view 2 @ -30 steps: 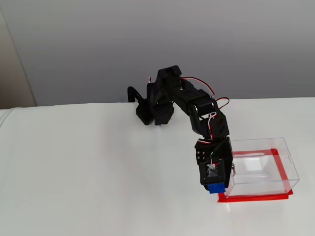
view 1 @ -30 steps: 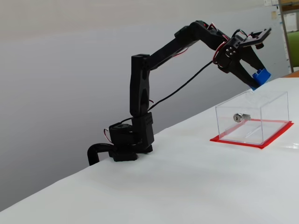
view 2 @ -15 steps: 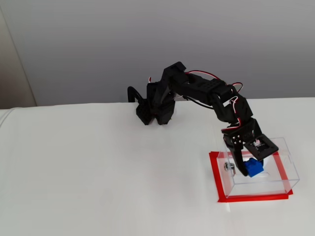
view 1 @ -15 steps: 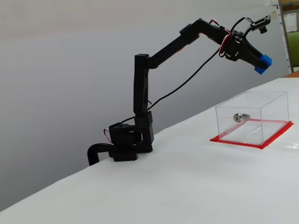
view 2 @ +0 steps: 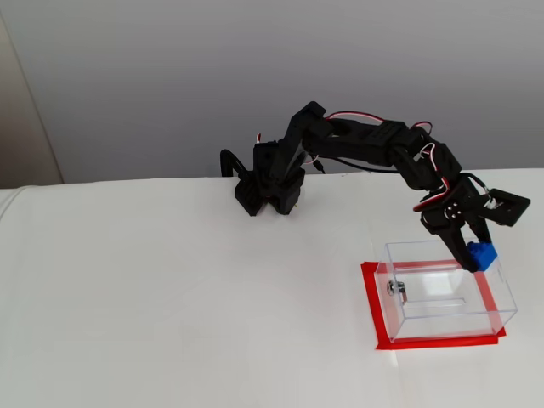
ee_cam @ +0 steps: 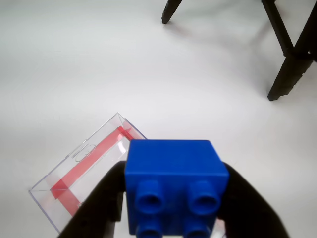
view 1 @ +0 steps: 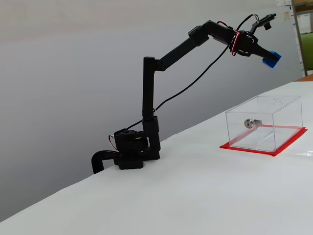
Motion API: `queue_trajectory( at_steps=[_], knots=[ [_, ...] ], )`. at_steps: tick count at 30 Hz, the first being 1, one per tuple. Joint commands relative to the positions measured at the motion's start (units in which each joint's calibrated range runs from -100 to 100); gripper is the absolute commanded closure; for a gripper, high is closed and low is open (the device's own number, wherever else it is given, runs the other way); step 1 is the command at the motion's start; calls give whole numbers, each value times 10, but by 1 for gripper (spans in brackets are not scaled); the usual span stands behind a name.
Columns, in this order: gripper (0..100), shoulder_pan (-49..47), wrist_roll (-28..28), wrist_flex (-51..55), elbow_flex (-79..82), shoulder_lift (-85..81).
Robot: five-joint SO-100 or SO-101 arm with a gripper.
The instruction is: Pick the blue lego brick and place it into the transparent box
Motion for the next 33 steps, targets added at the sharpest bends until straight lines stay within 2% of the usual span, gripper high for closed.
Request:
queue_trajectory(
  at_steps=[1, 8, 28, 33],
  knots=[
    [84, -22, 26, -2, 2, -17],
    [84, -40, 29, 3, 47, -20],
    [84, -43, 26, 22, 50, -20],
    [74, -43, 27, 22, 47, -21]
  ],
)
